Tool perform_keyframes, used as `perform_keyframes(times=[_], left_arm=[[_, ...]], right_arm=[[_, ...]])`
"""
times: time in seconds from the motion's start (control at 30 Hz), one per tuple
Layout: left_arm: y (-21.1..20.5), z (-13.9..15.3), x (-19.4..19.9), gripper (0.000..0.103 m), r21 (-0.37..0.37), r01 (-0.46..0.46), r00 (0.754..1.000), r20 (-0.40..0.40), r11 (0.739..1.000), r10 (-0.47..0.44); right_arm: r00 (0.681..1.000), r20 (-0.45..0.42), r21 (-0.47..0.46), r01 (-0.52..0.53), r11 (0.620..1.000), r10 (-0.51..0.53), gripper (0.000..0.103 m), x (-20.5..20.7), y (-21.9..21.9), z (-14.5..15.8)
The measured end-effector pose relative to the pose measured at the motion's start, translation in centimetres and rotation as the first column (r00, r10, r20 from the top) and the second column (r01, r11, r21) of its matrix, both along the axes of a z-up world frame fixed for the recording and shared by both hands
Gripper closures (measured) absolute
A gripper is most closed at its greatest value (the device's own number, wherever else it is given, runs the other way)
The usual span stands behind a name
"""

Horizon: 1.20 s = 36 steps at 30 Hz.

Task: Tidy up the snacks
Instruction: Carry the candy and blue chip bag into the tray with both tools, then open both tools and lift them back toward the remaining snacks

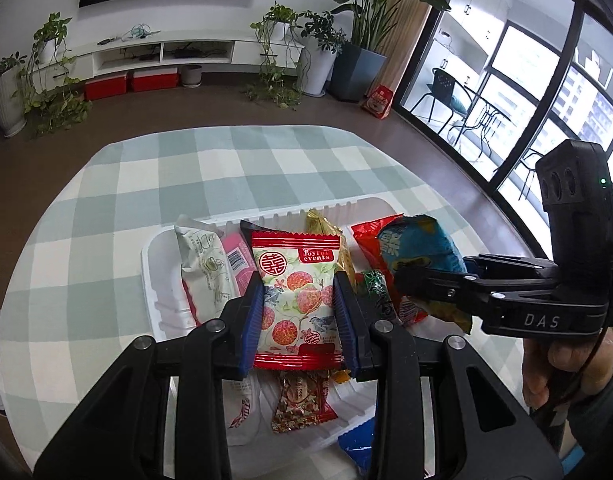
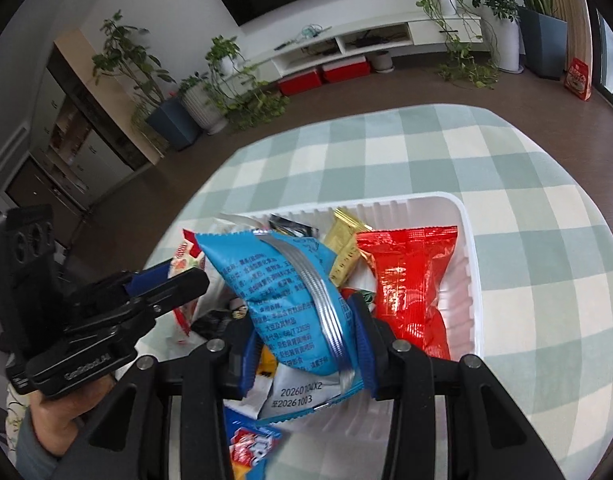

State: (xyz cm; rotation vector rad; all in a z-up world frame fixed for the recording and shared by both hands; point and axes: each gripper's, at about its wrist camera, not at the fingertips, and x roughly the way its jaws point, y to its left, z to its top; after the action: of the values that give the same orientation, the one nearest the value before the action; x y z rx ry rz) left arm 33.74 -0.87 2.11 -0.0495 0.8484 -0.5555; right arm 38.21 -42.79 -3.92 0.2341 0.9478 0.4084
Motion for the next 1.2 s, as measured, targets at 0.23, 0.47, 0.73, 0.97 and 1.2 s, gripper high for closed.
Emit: perform_keyframes(times=[0.23, 0.47, 0.73, 0.97, 1.2], left_arm=[[-0.7, -2.6, 0.7, 0.072, 0.016, 0.009, 1.000, -0.014, 1.000, -0.009], [-1.5, -3.7, 0.7, 0.072, 0.029, 0.019, 1.000, -0.021, 0.999, -0.019], [-1.8, -4.9, 0.8, 0.070, 0.016, 0.019, 0.999, -0.043, 1.000, -0.018], [-1.6, -4.9, 0.8, 0.060, 0.012, 0.008, 0.999, -0.043, 1.000, -0.007], [-1.1, -4.2, 0.4, 0.054, -0.014, 0.004, 1.000, -0.029, 1.000, -0.004]], right_arm=[[1.000, 0.001, -0.080, -0.006, 0.997, 0.006, 0.060, 0.9, 1.5, -2.5], [1.000, -0.016, -0.077, -0.001, 0.997, 0.000, 0.060, 1.6, 1.6, -3.5], [1.000, -0.021, -0.067, 0.003, 0.998, -0.004, 0.061, 1.7, 1.8, -4.7], [1.000, -0.023, -0.063, 0.001, 0.998, -0.002, 0.058, 1.6, 1.8, -4.4], [1.000, 0.005, -0.081, 0.007, 0.997, -0.007, 0.052, 1.2, 1.7, -3.5]])
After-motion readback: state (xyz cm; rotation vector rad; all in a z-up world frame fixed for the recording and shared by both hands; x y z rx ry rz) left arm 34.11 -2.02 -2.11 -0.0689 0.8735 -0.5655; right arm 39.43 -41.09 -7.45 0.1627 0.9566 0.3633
